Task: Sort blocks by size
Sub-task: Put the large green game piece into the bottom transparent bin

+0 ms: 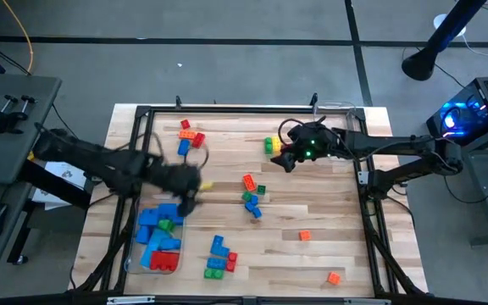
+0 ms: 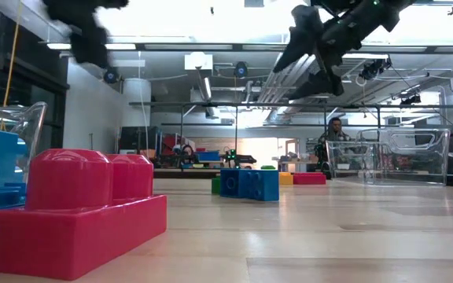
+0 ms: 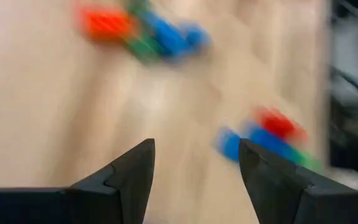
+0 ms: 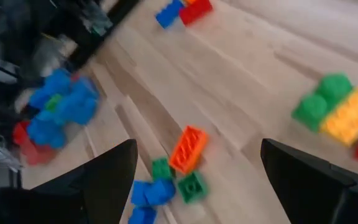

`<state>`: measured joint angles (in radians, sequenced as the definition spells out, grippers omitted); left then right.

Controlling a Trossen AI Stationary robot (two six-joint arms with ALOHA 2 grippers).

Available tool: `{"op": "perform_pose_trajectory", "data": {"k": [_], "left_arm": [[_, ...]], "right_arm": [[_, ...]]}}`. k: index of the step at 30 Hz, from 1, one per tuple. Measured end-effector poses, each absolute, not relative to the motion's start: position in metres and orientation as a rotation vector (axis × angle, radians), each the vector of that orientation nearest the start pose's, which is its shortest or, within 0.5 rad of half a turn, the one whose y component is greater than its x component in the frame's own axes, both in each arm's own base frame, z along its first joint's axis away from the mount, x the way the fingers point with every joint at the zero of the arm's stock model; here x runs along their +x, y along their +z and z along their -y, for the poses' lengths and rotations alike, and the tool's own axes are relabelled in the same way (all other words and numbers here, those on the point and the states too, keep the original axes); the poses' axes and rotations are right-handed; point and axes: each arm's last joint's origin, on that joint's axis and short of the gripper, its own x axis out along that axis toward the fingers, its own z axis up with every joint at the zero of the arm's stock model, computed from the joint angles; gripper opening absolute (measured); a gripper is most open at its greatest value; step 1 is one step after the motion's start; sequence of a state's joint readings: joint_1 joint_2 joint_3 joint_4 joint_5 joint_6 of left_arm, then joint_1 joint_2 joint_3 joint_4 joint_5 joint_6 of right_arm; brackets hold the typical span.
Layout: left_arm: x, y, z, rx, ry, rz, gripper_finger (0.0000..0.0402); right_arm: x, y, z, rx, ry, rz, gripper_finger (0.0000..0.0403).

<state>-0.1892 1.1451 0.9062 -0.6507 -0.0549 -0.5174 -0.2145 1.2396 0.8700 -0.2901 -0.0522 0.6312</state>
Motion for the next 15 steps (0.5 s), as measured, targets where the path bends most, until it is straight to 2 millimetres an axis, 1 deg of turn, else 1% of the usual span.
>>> {"op": "perform_pose_trajectory", "data": {"k": [3, 6, 8, 10, 12, 15], "left_arm": [[0.241, 0.262, 0.003, -0.398, 0.229, -0.829, 0.0216], [0.261, 0.252, -0.030, -0.479, 0.265, -0.773, 0.0216], [0.273, 0.243, -0.050, -0.521, 0.278, -0.742, 0.0216], [0.282, 0.237, -0.070, -0.588, 0.282, -0.679, 0.0216], [0.289, 0.235, -0.089, -0.665, 0.283, -0.591, 0.0216], [0.293, 0.234, -0.110, -0.775, 0.291, -0.489, 0.0216]], "right_arm": [[0.252, 0.256, 0.047, 0.727, -0.403, -0.644, 0.0336], [0.252, 0.252, 0.042, 0.771, -0.443, -0.671, 0.0336], [0.254, 0.251, 0.046, 0.826, -0.472, -0.657, 0.0336], [0.254, 0.247, 0.055, 0.910, -0.538, -0.642, 0.0336], [0.254, 0.243, 0.071, 1.006, -0.628, -0.624, 0.0336], [0.262, 0.239, 0.096, 1.046, -0.718, -0.621, 0.0336]]}}
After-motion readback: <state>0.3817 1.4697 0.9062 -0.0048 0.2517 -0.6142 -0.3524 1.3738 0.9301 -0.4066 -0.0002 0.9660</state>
